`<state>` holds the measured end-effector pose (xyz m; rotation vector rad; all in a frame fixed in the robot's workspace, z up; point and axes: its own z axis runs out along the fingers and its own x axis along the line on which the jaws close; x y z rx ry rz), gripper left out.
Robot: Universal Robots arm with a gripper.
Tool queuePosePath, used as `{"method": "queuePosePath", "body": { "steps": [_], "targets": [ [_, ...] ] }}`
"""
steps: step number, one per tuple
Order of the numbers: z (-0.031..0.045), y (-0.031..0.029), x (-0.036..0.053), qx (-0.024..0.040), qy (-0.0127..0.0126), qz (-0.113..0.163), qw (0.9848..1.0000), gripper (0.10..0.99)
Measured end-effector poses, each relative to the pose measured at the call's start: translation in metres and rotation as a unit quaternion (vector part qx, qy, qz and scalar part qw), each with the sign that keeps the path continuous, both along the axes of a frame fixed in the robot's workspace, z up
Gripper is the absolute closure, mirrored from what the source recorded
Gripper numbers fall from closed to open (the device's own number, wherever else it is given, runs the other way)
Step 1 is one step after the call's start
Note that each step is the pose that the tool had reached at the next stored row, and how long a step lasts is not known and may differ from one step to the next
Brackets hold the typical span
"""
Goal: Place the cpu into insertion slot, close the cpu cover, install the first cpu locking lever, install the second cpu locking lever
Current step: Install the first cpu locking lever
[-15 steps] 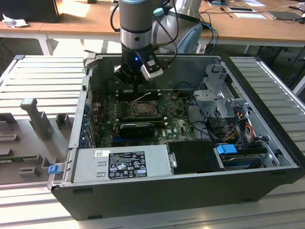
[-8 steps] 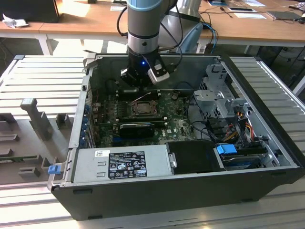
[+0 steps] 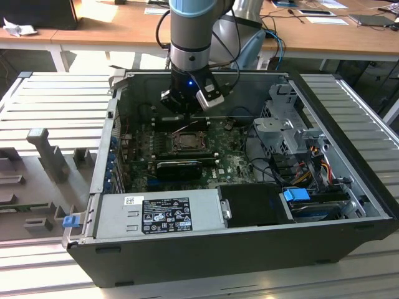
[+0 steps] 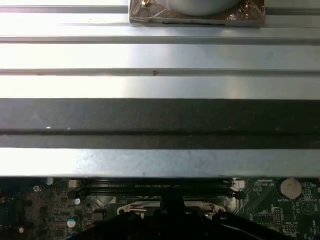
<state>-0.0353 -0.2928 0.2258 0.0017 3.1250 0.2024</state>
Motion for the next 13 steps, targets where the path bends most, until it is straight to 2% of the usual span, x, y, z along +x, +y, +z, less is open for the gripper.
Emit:
{"method": "queuePosePath", "body": {
  "steps": [5, 13],
  "targets": [
    [-0.0014, 0.0013, 0.0067, -0.0001, 0.0, 0.002, 1.0, 0.98],
    [-0.0049, 0.0019, 0.0112, -0.0001, 0.0, 0.008, 1.0, 0.98]
  ]
}}
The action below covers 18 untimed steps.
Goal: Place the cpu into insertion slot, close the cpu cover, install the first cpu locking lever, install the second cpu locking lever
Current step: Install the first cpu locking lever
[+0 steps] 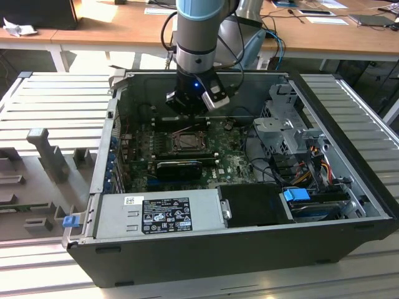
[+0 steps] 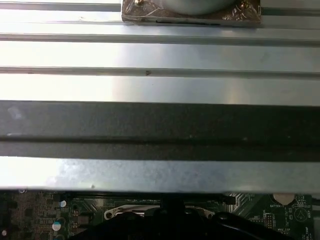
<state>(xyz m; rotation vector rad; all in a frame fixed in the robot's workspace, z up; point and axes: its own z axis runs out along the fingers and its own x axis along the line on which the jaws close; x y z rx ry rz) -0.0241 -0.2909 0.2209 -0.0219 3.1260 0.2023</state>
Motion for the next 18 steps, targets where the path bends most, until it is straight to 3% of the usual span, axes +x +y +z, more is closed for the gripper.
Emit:
{"method": "queuePosePath", "body": {
  "steps": [18],
  "targets": [
    [-0.0155, 0.0, 0.0055, 0.0, -0.0003, 0.002, 1.0, 0.98]
  ]
}}
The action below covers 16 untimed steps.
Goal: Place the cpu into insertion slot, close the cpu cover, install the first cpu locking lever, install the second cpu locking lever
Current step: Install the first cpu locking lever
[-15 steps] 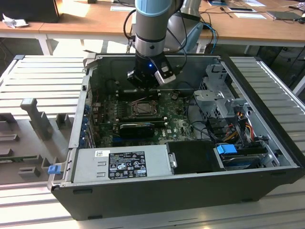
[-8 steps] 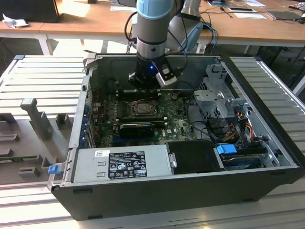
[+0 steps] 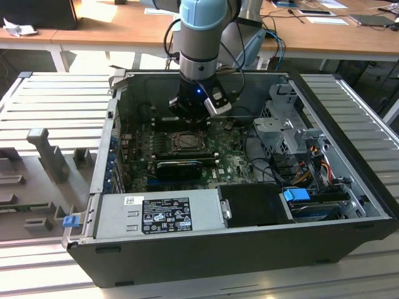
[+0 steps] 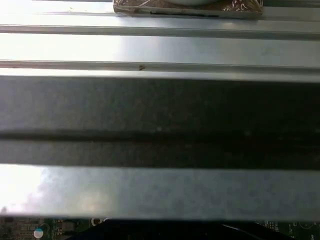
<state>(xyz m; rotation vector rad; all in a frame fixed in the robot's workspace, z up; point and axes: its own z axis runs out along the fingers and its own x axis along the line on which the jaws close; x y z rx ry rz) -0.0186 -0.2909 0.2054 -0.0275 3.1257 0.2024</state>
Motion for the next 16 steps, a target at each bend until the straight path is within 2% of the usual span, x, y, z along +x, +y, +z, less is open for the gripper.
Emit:
{"method": "queuePosePath", "body": {
  "steps": [6, 9, 14, 16],
  "targets": [
    [-0.0026, -0.0001, 0.0, -0.0009, 0.0001, 0.0, 1.0, 0.98],
    [-0.0007, -0.0002, 0.0, -0.0013, 0.0001, 0.0, 1.0, 0.98],
    [-0.002, -0.0002, 0.0011, -0.0168, 0.0003, 0.0, 0.9999, 0.98],
    [-0.0034, -0.0002, 0.0022, -0.0189, 0.0005, 0.0, 0.9998, 0.98]
  ]
}}
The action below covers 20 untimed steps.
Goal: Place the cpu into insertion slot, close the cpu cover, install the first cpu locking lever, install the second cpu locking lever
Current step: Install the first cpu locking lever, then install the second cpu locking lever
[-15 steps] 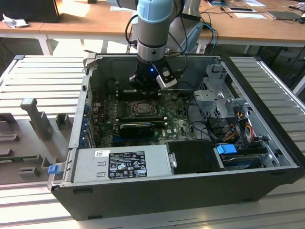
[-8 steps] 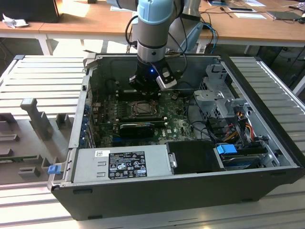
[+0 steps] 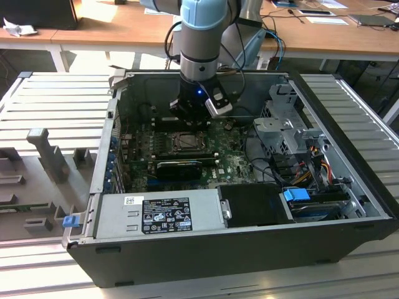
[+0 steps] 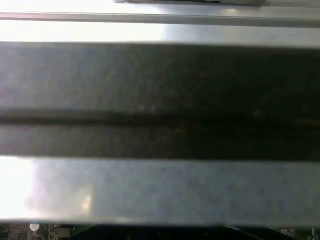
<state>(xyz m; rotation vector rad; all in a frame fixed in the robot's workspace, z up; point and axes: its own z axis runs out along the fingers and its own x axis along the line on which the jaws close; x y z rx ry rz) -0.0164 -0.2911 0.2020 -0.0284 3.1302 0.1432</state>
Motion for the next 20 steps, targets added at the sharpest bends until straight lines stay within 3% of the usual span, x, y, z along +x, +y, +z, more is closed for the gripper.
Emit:
{"method": "queuePosePath", "body": {
  "steps": [4, 7, 20],
  "targets": [
    [0.0011, 0.0001, 0.0002, 0.0068, -0.0001, 0.0, 1.0, 0.98],
    [0.0133, 0.0, 0.0003, 0.0063, -0.0001, 0.0, 1.0, 0.98],
    [0.0134, -0.0123, 0.0002, 0.0062, 0.0, 0.0, 1.0, 0.98]
  ]
}}
